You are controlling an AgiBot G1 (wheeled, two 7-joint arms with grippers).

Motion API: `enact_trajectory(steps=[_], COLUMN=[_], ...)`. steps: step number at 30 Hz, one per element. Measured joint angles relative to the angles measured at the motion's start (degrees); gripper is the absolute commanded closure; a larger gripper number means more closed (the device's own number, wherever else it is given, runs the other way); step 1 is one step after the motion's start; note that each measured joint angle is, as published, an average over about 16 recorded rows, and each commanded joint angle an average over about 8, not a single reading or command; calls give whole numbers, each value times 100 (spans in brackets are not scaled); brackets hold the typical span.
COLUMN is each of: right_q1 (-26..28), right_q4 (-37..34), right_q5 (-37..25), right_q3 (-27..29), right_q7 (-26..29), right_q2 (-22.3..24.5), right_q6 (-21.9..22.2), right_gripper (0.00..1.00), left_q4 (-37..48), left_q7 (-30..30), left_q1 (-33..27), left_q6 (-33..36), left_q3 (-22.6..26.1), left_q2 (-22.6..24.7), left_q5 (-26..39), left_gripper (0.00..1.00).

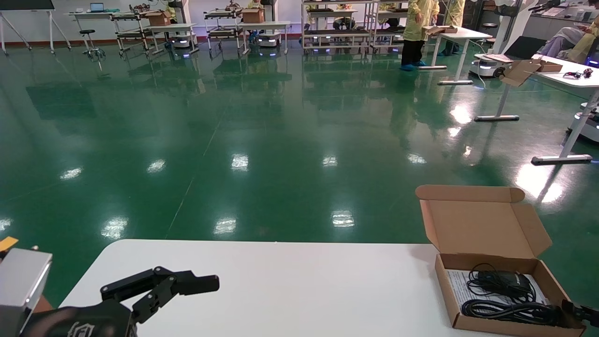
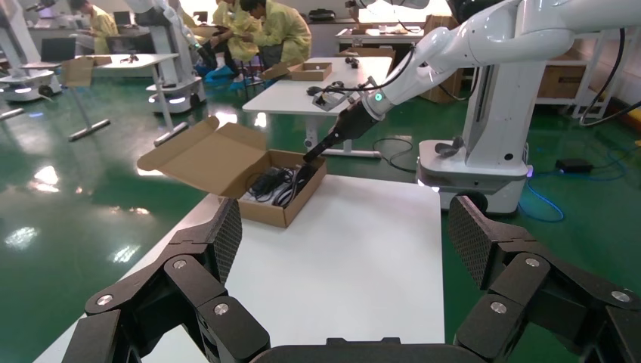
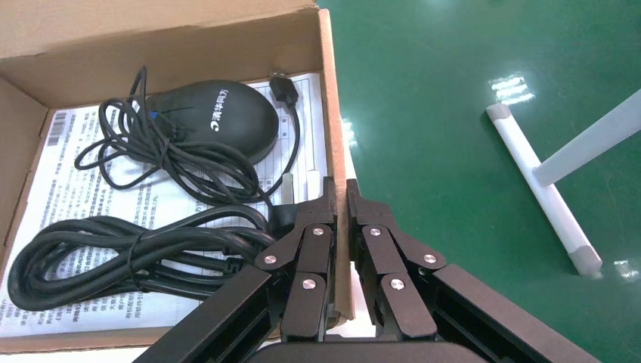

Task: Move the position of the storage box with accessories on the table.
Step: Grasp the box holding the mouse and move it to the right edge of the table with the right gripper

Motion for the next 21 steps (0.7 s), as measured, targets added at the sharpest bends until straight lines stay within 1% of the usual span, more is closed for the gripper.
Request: enact_trajectory(steps=[5,6,7,21], right_q1=[-31,-36,-40,-43], right_q4=[8,10,13,33], right_q5=[32,39,47,139], right_q3=[22,28,33,97], right_q7=[-5,-5,-5,-41], right_q2=[-17,-21,-24,-37], right_q6=[19,21,22,52], right_gripper=[22,10,0,0], left_q4=[0,0,0,0], left_q7=[0,0,0,0], left_q1=[0,0,0,0], left_q6=[0,0,0,0], left_q3=[0,0,0,0], left_q2=[0,0,0,0], left_q5=[0,0,0,0], left_gripper=[0,0,0,0])
